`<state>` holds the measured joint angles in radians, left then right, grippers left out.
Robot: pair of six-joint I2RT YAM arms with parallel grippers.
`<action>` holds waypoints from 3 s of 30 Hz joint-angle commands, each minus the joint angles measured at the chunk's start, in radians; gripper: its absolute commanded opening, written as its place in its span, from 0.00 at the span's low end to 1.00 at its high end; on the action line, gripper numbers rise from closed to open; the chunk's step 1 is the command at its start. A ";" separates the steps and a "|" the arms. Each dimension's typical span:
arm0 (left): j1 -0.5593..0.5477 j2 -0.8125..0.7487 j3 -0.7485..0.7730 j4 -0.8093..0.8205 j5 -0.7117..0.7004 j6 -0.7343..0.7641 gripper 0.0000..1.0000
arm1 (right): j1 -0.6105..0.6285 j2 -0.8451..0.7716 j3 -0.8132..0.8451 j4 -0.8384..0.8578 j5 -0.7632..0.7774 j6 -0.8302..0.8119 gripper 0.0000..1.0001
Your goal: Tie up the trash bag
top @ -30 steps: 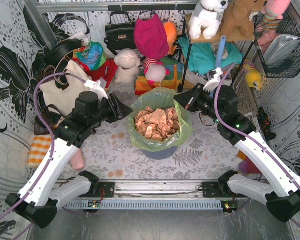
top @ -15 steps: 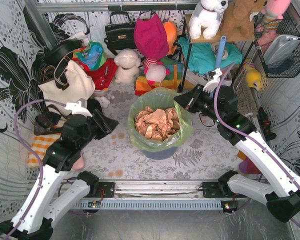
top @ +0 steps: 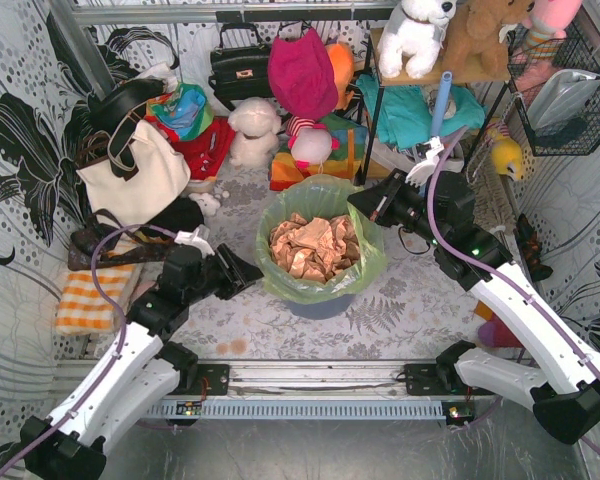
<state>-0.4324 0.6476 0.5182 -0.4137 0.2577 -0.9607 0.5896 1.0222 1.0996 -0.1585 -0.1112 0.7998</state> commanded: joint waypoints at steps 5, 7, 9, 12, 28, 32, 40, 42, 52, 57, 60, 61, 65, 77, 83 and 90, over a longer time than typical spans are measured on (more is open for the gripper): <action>-0.006 0.012 -0.088 0.286 0.097 -0.067 0.43 | -0.004 0.000 0.031 0.015 -0.001 0.023 0.00; -0.005 0.013 -0.097 0.308 0.100 -0.074 0.32 | -0.004 -0.001 0.031 0.013 -0.001 0.025 0.00; -0.006 0.016 -0.095 0.309 0.106 -0.070 0.19 | -0.004 -0.002 0.030 0.013 -0.002 0.026 0.00; -0.006 0.013 -0.065 0.266 0.095 -0.050 0.04 | -0.005 -0.002 0.028 0.001 -0.005 0.028 0.00; -0.006 -0.045 0.273 -0.085 -0.027 0.075 0.00 | -0.005 -0.036 0.017 -0.038 0.020 0.004 0.00; -0.005 -0.043 0.351 -0.130 -0.048 0.112 0.00 | -0.005 -0.046 0.029 -0.039 0.031 -0.001 0.00; -0.005 0.038 0.512 -0.160 -0.008 0.181 0.00 | -0.005 -0.065 0.026 0.072 -0.019 -0.007 0.00; -0.006 0.061 0.558 -0.163 0.001 0.198 0.00 | -0.004 -0.070 0.018 0.128 -0.054 -0.003 0.00; -0.006 0.146 0.663 -0.049 0.068 0.273 0.00 | -0.004 -0.082 0.012 0.303 -0.130 -0.003 0.00; -0.006 0.194 0.680 0.076 0.129 0.276 0.00 | -0.005 -0.067 0.040 0.337 -0.148 -0.010 0.00; -0.007 0.215 0.694 0.120 0.131 0.284 0.00 | -0.004 -0.061 0.047 0.319 -0.128 -0.020 0.00; -0.006 0.224 0.698 0.134 0.136 0.284 0.00 | -0.005 -0.057 0.049 0.301 -0.118 -0.021 0.00; -0.007 0.251 0.691 0.220 0.178 0.269 0.00 | -0.005 -0.057 0.015 0.258 -0.081 -0.027 0.00; -0.005 0.265 0.717 0.029 0.072 0.338 0.59 | -0.005 -0.086 -0.067 0.214 -0.042 -0.019 0.00; -0.005 0.181 0.728 -0.219 -0.345 0.290 0.63 | -0.005 -0.096 -0.069 0.198 -0.032 -0.023 0.00; -0.005 0.175 0.650 -0.288 -0.425 0.193 0.68 | -0.005 -0.093 -0.061 0.183 -0.031 -0.025 0.00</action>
<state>-0.4332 0.8112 1.2129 -0.6613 -0.0681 -0.7029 0.5892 0.9417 1.0374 0.0261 -0.1558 0.7910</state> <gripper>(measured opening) 0.675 0.002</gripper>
